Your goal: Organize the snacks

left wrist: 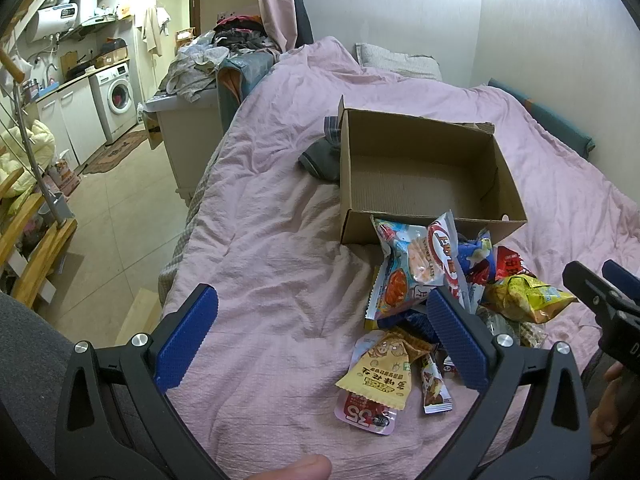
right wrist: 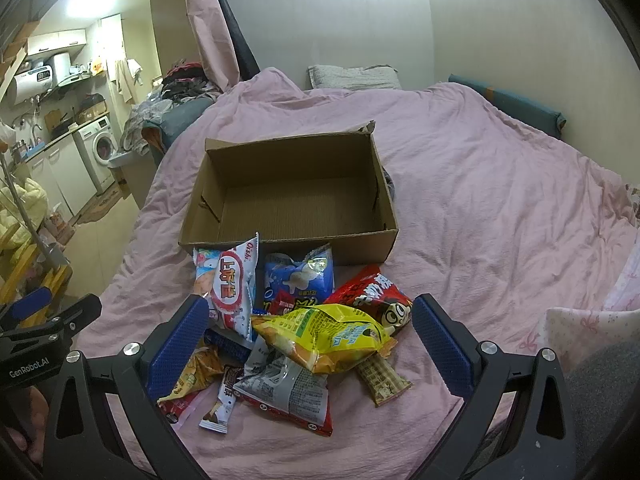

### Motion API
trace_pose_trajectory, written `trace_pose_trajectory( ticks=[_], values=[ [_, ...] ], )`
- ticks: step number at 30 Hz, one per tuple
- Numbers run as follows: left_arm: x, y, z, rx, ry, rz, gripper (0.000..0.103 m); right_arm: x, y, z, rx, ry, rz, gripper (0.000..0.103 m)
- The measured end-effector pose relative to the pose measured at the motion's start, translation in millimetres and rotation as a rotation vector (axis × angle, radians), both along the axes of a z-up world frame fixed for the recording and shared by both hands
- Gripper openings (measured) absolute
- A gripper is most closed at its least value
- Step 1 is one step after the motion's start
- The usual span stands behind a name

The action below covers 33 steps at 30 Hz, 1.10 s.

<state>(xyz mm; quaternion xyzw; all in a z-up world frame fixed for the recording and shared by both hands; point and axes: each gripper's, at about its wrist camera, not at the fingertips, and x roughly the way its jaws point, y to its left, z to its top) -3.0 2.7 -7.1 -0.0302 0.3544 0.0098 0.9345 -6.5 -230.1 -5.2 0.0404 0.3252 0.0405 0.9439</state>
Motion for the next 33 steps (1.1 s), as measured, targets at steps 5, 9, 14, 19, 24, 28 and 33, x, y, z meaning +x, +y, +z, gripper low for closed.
trace_pose_trajectory(
  ticks=[5, 9, 14, 19, 24, 28, 33],
  values=[
    [1.0, -0.6, 0.8, -0.002, 0.001, 0.001, 0.103, -0.1, 0.4, 0.1, 0.003, 0.0, 0.002, 0.103],
    [0.0, 0.8, -4.8, -0.004, 0.001, 0.003, 0.103, -0.1, 1.1, 0.4, 0.007, -0.001, 0.003, 0.103],
    [0.9, 0.1, -3.4, -0.003, 0.001, 0.001, 0.103, -0.1, 1.1, 0.2, 0.006, 0.001, 0.003, 0.103],
    [1.0, -0.1, -3.5, -0.002, 0.001, 0.002, 0.103, 0.2, 1.1, -0.1, 0.007, 0.001, 0.003, 0.103],
    [0.9, 0.0, -3.6, -0.002, 0.001, 0.002, 0.103, 0.4, 0.5, -0.3, 0.006, 0.001, 0.003, 0.103],
    [1.2, 0.0, -3.3, -0.003, 0.003, 0.002, 0.103, 0.6, 0.1, -0.3, 0.007, 0.002, 0.002, 0.103],
    [0.8, 0.3, -4.4, -0.002, 0.005, 0.001, 0.103, 0.5, -0.3, -0.6, 0.009, 0.004, 0.001, 0.103]
  ],
)
